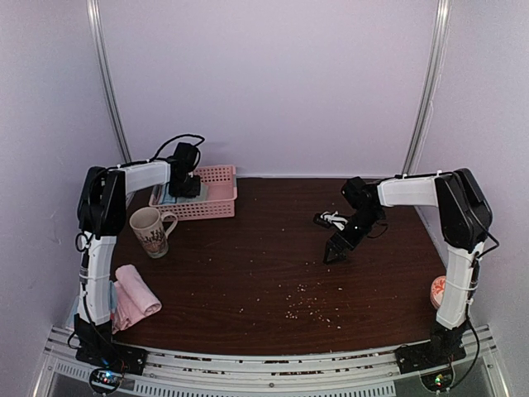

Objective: Roll the towels
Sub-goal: Adjust the towel in the bin, then reset both arms

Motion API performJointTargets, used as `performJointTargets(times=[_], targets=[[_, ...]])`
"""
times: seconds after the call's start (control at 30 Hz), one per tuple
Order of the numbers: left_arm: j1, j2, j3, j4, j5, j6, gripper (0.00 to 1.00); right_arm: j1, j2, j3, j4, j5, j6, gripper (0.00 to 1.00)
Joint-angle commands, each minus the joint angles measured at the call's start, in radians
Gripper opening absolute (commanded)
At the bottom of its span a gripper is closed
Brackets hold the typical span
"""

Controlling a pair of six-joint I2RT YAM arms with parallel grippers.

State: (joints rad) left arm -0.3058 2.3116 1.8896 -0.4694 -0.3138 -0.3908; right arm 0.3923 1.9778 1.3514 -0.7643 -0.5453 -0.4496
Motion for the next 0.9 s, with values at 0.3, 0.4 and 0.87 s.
performJointTargets(times=[0.3, 0.4, 0.87], targets=[[-0.011, -0.088, 0.008, 0.022, 0.013, 0.012, 0.27, -0.001, 0.059, 0.009, -0.021, 0.015, -0.017, 1.00], [-0.030, -0.107, -0.005, 0.021, 0.015, 0.009, 0.28, -0.001, 0.054, 0.011, -0.026, 0.016, -0.022, 1.00], [-0.071, -0.512, -0.200, 0.114, 0.104, 0.248, 0.37, -0.069, -0.340, 0.104, 0.228, 0.344, 0.147, 1.00]])
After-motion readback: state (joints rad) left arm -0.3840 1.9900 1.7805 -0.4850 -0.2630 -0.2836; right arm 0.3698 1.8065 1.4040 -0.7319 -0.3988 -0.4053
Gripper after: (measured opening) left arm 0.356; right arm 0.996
